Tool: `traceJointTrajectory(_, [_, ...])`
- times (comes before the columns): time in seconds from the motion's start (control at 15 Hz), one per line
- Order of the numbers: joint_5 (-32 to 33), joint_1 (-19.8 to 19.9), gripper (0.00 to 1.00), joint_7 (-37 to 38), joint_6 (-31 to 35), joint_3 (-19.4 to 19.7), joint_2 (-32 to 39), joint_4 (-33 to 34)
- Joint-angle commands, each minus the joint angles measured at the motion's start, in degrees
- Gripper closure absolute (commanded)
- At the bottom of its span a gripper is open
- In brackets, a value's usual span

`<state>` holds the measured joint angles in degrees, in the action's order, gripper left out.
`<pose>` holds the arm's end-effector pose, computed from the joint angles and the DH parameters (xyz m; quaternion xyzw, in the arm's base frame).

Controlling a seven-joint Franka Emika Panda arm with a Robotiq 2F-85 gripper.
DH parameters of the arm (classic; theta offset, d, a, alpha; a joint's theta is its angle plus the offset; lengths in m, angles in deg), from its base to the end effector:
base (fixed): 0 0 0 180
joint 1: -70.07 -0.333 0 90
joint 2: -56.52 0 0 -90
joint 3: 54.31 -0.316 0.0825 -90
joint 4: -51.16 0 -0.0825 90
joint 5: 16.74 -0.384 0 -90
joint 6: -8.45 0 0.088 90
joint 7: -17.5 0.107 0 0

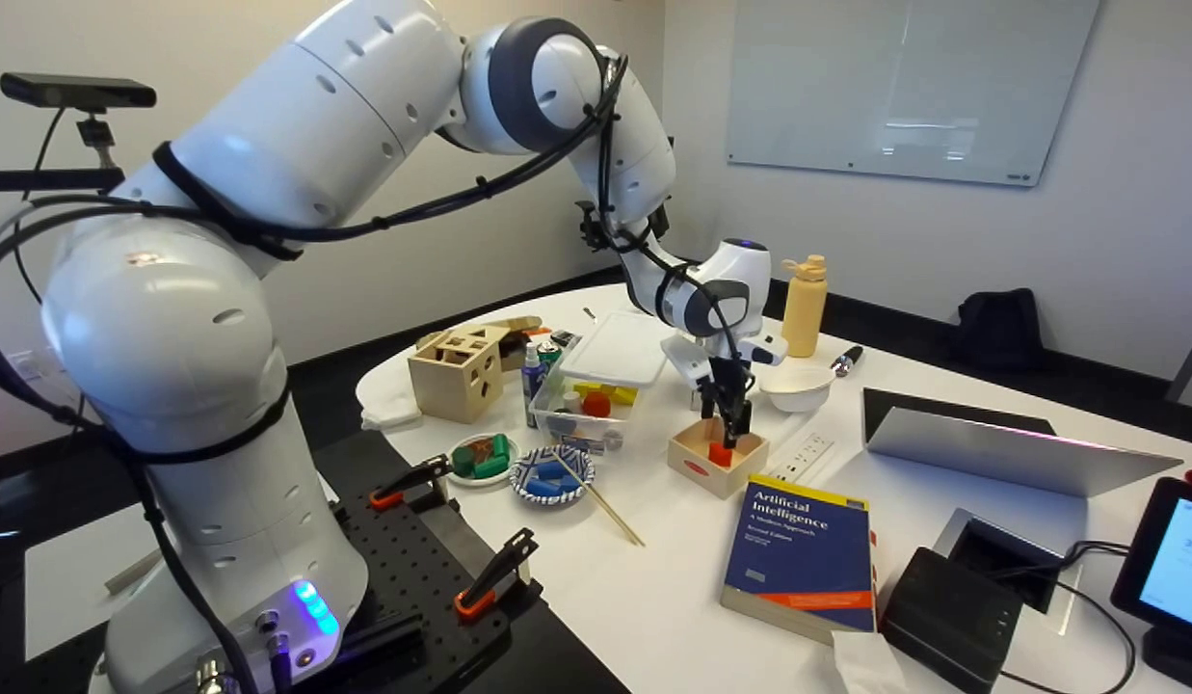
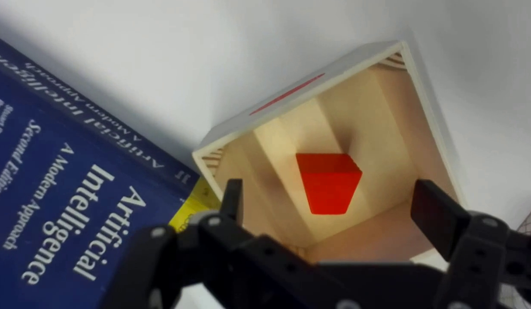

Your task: Put the orange object and the box inside the container then close the lid

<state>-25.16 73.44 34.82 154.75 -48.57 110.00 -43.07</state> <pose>0.6564 -0.1018 0.0676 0.9631 -0.2690 -0.0085 0.0009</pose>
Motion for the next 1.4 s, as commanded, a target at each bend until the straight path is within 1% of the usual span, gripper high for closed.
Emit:
traceJointTrajectory(0.0, [-2.1,0.6,0.0,1.4,-0.6,-0.5,3.3,4.4])
traceJointTrajectory(0.27, [-3.5,0.9,0.0,2.2,-1.2,-0.3,6.7,7.5])
traceJointTrajectory(0.8, [-3.9,1.1,0.0,3.8,-2.3,-0.6,11.7,13.3])
traceJointTrajectory(0.87, [-3.9,1.1,0.1,3.8,-2.5,-0.6,12.2,13.9])
traceJointTrajectory(0.93, [-4.0,1.2,0.26,3.9,-2.7,-0.7,12.6,14.5])
traceJointTrajectory(1.13, [-4.1,1.3,0.49,4.2,-3.2,-0.9,13.5,15.8])
traceJointTrajectory(1.33, [-4.2,1.5,0.73,4.2,-3.6,-0.9,13.0,15.9])
